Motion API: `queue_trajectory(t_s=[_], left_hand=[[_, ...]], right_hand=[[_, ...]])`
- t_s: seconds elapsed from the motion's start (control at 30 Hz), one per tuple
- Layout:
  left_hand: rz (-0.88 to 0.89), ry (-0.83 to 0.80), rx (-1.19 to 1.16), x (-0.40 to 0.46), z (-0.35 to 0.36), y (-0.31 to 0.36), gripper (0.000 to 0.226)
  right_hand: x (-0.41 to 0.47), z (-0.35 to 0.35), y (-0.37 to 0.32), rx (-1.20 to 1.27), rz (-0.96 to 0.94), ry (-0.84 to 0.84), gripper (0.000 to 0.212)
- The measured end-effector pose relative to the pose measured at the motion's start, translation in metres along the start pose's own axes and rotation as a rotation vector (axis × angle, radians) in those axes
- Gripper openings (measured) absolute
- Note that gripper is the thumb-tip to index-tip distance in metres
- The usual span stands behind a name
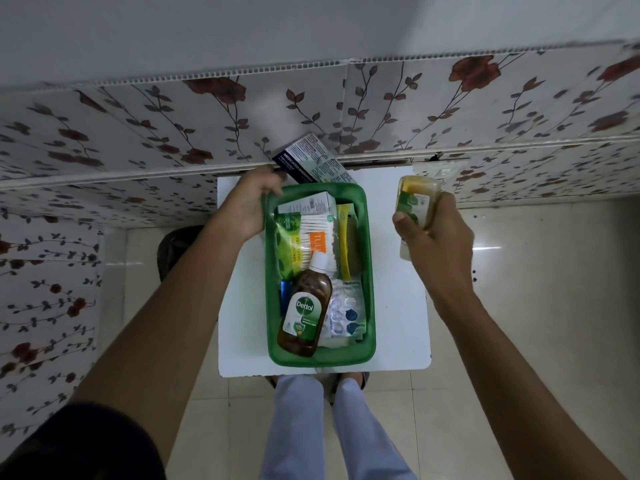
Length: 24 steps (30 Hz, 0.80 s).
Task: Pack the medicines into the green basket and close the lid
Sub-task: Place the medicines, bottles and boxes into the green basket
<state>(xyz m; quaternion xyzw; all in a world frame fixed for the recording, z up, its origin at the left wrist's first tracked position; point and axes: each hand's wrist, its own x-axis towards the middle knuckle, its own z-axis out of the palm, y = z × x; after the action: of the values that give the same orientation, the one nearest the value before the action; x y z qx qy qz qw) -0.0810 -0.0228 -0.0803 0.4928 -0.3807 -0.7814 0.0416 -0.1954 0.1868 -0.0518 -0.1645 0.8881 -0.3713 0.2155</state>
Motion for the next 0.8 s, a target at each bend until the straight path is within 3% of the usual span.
queue_trajectory(t_s=[0.07, 0.23, 0.4, 0.5, 0.63, 0.8], left_hand=[[-0.030, -0.009, -0.076, 0.005, -0.004, 0.004, 0.020], [0.087, 0.174, 0.134, 0.007, 0.016, 0.013, 0.006], [0.475, 0.483, 0.335, -0.012, 0.014, 0.008, 0.006], [0.706, 0.595, 0.327, -0.045, 0.001, -0.001, 0.012], [0.840, 0.618, 0.154, -0.090, -0.007, -0.010, 0.011], [0.733, 0.540, 0.108, -0.117, -0.012, -0.023, 0.012]], right_hand=[[-0.012, -0.010, -0.009, 0.075, 0.018, -0.060, 0.022], [-0.030, -0.020, -0.026, 0.169, 0.025, -0.167, 0.025], [-0.050, -0.020, -0.031, 0.003, -0.077, -0.355, 0.059], [-0.067, -0.006, -0.021, -0.159, -0.150, -0.458, 0.057], [-0.085, 0.021, 0.002, -0.457, -0.460, -0.352, 0.037], [-0.078, 0.029, 0.012, -0.746, -0.565, -0.193, 0.034]])
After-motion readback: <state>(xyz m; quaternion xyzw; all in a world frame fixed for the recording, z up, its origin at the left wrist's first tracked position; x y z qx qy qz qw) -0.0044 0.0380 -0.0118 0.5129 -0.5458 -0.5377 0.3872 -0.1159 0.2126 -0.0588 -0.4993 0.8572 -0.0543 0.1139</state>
